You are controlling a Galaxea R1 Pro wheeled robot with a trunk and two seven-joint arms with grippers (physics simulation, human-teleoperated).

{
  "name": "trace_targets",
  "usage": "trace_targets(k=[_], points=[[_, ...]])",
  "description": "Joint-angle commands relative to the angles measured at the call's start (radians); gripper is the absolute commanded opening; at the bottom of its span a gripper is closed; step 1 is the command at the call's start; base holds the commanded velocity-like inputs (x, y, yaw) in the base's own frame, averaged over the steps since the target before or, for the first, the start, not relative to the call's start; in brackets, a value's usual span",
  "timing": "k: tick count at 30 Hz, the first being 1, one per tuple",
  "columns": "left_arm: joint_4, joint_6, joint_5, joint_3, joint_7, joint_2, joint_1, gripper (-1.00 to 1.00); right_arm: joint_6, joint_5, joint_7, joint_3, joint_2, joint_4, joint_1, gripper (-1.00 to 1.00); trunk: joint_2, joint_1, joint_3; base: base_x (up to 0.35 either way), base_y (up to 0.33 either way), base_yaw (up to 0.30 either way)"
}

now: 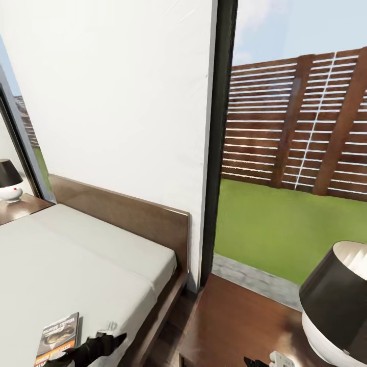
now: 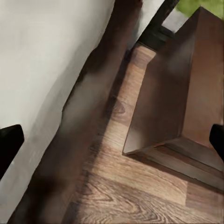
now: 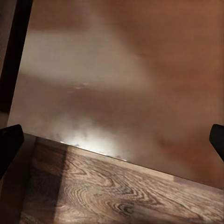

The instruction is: In the bedroom, move the book from the bed onto either nightstand, and place the two sandals side by side next to the bed.

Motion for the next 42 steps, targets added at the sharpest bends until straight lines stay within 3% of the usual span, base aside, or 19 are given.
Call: trace_targets(k=[1,2,4,5,8,12,14,17,19,20,23,25,33,42], points=[[-0.028,0.030,0.008,0.007,-0.026,0.013,-0.001,1.00,-0.002,-0.004,0.005,-0.004,0.000,0.002,-0.001,1.00,-0.001,0.000,-0.001,0.000,0.000,0.000],[-0.094,0.115,0.043,0.014,-0.071,0.036,-0.003,1.00,-0.002,-0.004,0.005,-0.004,0.000,0.002,-0.001,1.00,-0.001,0.000,-0.001,0.000,0.000,0.000],[-0.173,0.210,0.074,0.018,-0.112,0.058,-0.004,1.00,-0.002,-0.004,0.005,-0.004,0.000,0.002,-0.001,1.00,-0.001,0.000,-0.001,0.000,0.000,0.000],[-0.298,0.352,0.108,0.022,-0.156,0.085,-0.005,1.00,-0.002,-0.004,0.005,-0.004,0.000,0.002,-0.001,1.00,-0.001,0.000,-0.001,0.000,0.000,0.000],[-0.447,0.500,0.134,0.030,-0.183,0.116,-0.006,1.00,-0.002,-0.004,0.005,-0.004,0.000,0.002,-0.001,1.00,-0.001,0.000,-0.001,0.000,0.000,0.000],[-0.572,0.616,0.148,0.072,-0.197,0.166,-0.006,1.00,-0.002,-0.003,0.006,-0.004,0.000,0.002,-0.001,1.00,-0.001,0.000,-0.001,0.000,0.000,0.000],[-0.590,0.632,0.150,0.100,-0.197,0.183,-0.007,1.00,-0.002,-0.003,0.006,-0.004,0.000,0.002,-0.001,1.00,-0.001,0.000,-0.001,0.000,0.000,0.000],[-0.610,0.651,0.151,0.193,-0.181,0.215,-0.008,1.00,-0.002,-0.003,0.009,-0.004,0.000,0.002,-0.001,1.00,-0.001,0.000,-0.001,0.000,0.000,0.000],[-0.613,0.654,0.150,0.235,-0.170,0.225,-0.008,1.00,-0.002,-0.004,0.009,-0.004,0.000,0.002,-0.001,1.00,-0.001,0.000,-0.001,0.000,0.000,0.000],[-0.615,0.654,0.149,0.277,-0.157,0.233,-0.008,1.00,-0.002,-0.004,0.010,-0.004,0.000,0.002,-0.001,1.00,-0.001,0.000,-0.001,0.000,0.000,0.000],[-0.617,0.653,0.145,0.347,-0.125,0.237,-0.008,1.00,-0.002,-0.004,0.010,-0.004,0.000,0.002,-0.001,1.00,-0.001,0.000,-0.001,0.000,0.000,0.000],[-0.618,0.652,0.142,0.371,-0.104,0.217,-0.003,1.00,-0.002,-0.004,0.011,-0.004,0.000,0.002,-0.001,1.00,-0.001,0.000,-0.001,0.000,0.000,0.000],[-0.617,0.651,0.141,0.383,-0.096,0.199,0.004,1.00,-0.002,-0.004,0.010,-0.004,0.000,0.002,-0.001,1.00,-0.001,0.000,-0.001,0.000,0.000,0.000],[-0.617,0.651,0.140,0.383,-0.097,0.197,0.006,1.00,-0.002,-0.004,0.010,-0.004,0.000,0.002,-0.001,1.00,0.062,-0.035,0.027,0.000,0.000,0.000]])
